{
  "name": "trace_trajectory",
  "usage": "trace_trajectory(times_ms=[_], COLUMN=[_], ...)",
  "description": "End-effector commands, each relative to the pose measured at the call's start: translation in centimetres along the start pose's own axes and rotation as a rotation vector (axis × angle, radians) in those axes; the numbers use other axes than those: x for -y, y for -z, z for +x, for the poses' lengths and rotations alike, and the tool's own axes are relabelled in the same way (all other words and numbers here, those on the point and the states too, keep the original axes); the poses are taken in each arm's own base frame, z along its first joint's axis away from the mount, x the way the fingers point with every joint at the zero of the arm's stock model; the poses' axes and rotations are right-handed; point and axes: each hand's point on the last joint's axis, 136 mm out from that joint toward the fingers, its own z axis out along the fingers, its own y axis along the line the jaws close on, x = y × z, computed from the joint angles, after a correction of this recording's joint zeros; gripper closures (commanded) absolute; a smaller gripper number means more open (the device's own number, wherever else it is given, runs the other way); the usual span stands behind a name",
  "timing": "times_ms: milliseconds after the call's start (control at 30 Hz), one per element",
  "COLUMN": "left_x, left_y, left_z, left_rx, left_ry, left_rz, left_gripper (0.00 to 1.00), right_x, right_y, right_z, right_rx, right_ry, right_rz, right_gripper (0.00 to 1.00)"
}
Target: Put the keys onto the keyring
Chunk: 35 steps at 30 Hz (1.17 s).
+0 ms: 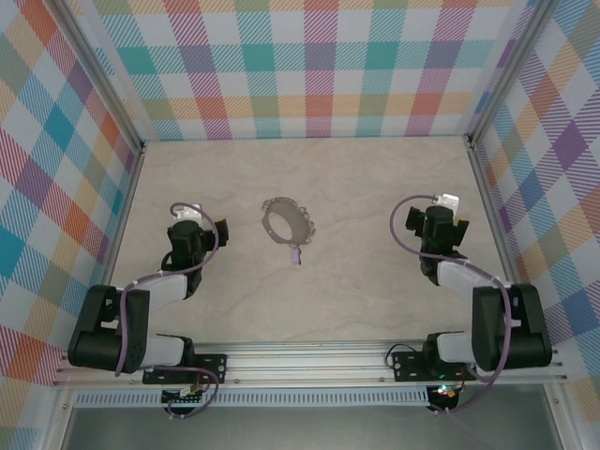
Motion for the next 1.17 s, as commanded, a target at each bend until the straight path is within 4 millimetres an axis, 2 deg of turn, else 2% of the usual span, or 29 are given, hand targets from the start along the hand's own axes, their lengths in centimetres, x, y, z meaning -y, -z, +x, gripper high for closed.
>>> trace_trajectory(times_ms=[0,67,167,233,267,300,333,367,1133], left_x=[0.2,0.2,0.6,0.8,1.0,1.0,0.9,0.9,1.1], left_y=[-0.5,-0.8,-1.6,-2.4,-2.9,-3.3,-3.3,-3.4,-3.3], left_z=[-1.1,-0.8,-0.2,0.8,1.0,0.8,1.5,1.0,1.1], left_rx=[0.059,0.06,0.053,0.036,0.036,0.011,-0.022,0.009,-0.003], left_ry=[0.01,0.011,-0.001,-0.009,-0.017,-0.017,-0.018,-0.014,-0.019], left_rz=[0.039,0.046,0.064,0.074,0.076,0.067,0.07,0.07,0.079], left_gripper=[0.0,0.0,0.0,0.0,0.0,0.0,0.0,0.0,0.0], right_x=[-2.5,-3.1,-5.2,-4.4,-4.3,-4.3,-4.3,-4.3,-5.2], right_y=[-0.3,-0.3,-1.0,-1.5,-1.6,-1.6,-1.6,-1.6,-1.3], right_z=[0.0,0.2,1.4,1.5,1.8,1.4,1.6,1.6,1.7], right_rx=[0.111,0.125,0.073,0.079,0.046,0.087,0.061,0.063,0.056], right_ry=[0.009,0.02,0.07,0.018,0.01,0.008,0.01,0.011,0.039], right_rz=[-0.149,-0.184,-0.306,-0.306,-0.319,-0.323,-0.32,-0.321,-0.374], right_gripper=[0.0,0.0,0.0,0.0,0.0,0.0,0.0,0.0,0.0])
